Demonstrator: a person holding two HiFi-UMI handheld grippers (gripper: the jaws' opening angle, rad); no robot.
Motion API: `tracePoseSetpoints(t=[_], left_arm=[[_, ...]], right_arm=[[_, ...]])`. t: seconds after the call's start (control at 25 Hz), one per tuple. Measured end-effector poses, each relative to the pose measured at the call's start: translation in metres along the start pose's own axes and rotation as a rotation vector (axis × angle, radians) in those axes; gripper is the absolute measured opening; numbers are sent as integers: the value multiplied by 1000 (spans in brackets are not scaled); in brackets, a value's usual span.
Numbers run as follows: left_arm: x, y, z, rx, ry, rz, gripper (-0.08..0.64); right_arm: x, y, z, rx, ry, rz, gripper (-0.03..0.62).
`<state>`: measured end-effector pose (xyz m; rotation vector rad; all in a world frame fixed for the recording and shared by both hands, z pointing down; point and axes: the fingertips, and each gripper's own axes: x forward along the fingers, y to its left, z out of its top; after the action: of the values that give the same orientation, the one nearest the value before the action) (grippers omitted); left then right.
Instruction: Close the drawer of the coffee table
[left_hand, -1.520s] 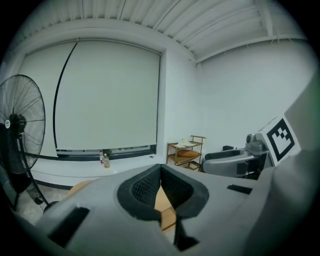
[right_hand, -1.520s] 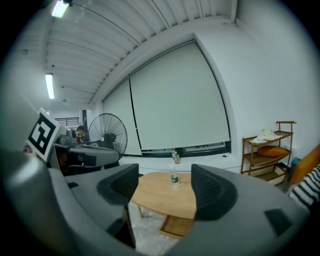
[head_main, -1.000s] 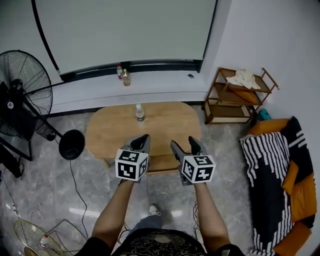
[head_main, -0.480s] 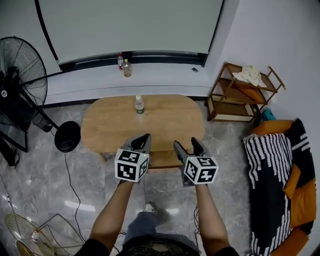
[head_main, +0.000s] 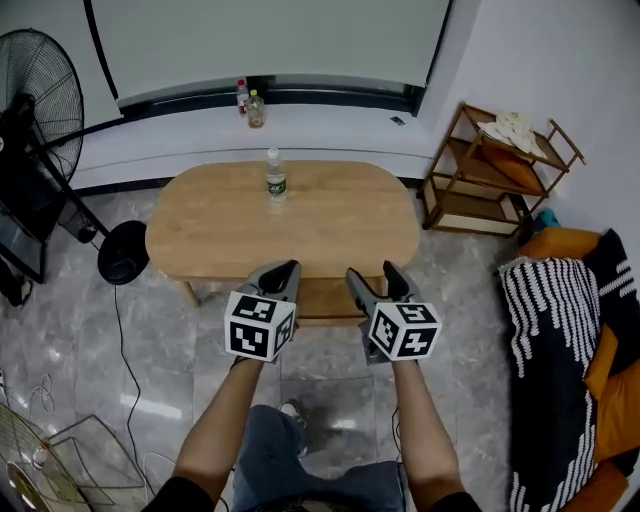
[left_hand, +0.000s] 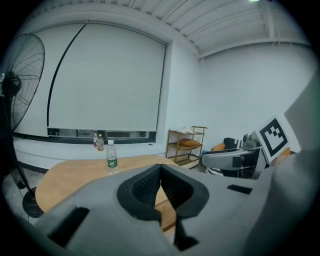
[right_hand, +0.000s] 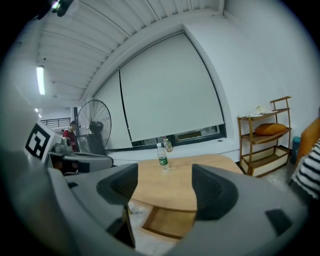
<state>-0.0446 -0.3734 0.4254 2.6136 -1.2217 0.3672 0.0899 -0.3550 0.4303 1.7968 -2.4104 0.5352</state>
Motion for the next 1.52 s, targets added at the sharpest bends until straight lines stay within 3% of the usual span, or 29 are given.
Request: tracePoseSetpoints(t=[0.4, 0.84, 1.24, 1.52], left_arm=[[41, -8, -128, 19, -5, -4, 3], [81, -1, -222, 15, -53, 21, 3], [83, 0, -267, 12, -66, 54, 3], [86, -13, -260, 53, -87, 37, 3]], right_arm=[[29, -28, -119, 43, -50, 26, 331], [57, -47, -222, 70, -92, 64, 339], [65, -40, -275, 80, -96, 103, 341], [55, -43, -296, 122, -143, 99, 334]])
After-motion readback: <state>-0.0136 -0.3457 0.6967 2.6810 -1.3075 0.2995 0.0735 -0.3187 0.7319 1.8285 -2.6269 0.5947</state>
